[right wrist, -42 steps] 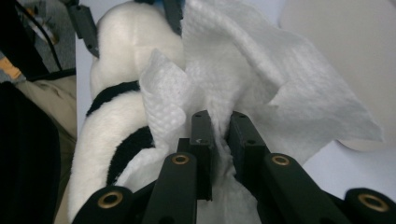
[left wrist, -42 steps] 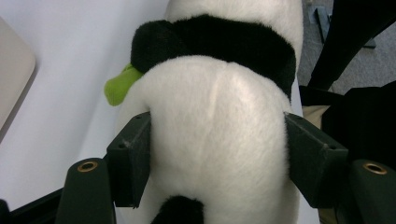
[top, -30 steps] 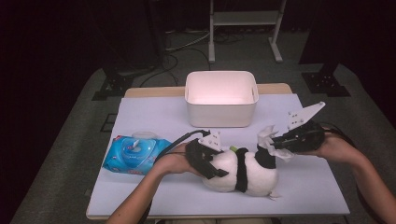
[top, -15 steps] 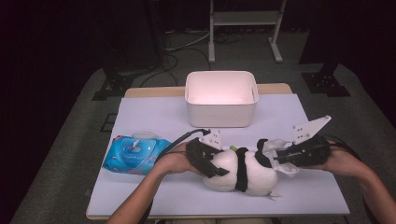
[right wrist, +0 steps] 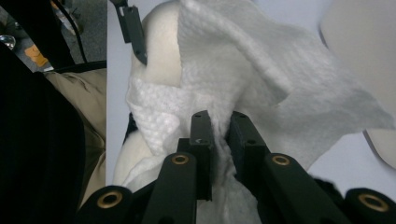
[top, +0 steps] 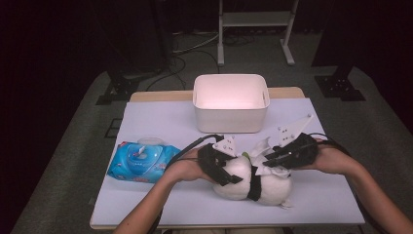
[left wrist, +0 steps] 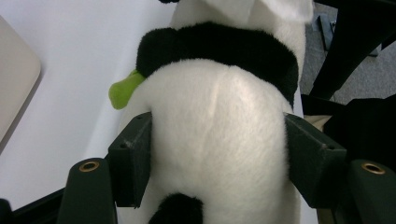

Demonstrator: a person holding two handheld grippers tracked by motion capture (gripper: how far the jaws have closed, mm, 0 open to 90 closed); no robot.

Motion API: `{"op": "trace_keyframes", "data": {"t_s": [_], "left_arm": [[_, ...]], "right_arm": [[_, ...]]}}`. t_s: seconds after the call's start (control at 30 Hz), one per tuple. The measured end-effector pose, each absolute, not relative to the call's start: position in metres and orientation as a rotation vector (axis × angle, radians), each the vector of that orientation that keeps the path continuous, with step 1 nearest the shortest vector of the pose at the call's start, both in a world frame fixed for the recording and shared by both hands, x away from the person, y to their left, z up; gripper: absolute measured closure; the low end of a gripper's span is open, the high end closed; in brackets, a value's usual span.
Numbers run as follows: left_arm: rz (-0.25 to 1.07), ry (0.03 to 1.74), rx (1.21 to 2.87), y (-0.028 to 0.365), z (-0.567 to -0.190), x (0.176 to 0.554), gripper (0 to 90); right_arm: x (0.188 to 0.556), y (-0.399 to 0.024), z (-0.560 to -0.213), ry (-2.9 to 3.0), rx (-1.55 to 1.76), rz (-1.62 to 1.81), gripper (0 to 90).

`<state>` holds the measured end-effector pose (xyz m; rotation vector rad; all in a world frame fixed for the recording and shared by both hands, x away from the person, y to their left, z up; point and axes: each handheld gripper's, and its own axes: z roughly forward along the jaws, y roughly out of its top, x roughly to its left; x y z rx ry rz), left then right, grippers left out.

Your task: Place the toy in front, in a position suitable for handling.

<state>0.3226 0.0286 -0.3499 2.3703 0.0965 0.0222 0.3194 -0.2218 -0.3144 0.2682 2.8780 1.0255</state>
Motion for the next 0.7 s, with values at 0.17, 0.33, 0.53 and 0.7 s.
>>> {"op": "trace_keyframes", "data": {"t_s": [0.17, 0.33, 0.53, 0.7], "left_arm": [[0.026, 0.095, 2.371, 0.028, -0.350, 0.322, 31.8], [0.028, 0.093, 2.354, 0.025, -0.349, 0.320, 31.8], [0.020, 0.103, 2.350, 0.027, -0.350, 0.321, 32.0], [0.018, 0.098, 2.359, 0.028, -0.350, 0.322, 32.2]], "right_arm": [[0.323, -0.210, -0.316, 2.892, 0.243, 0.999, 79.7], [0.327, -0.194, -0.319, 2.913, 0.214, 0.968, 79.6], [0.330, -0.191, -0.319, 2.917, 0.212, 0.946, 79.6], [0.328, -0.202, -0.316, 2.899, 0.239, 0.946, 79.7]]}}
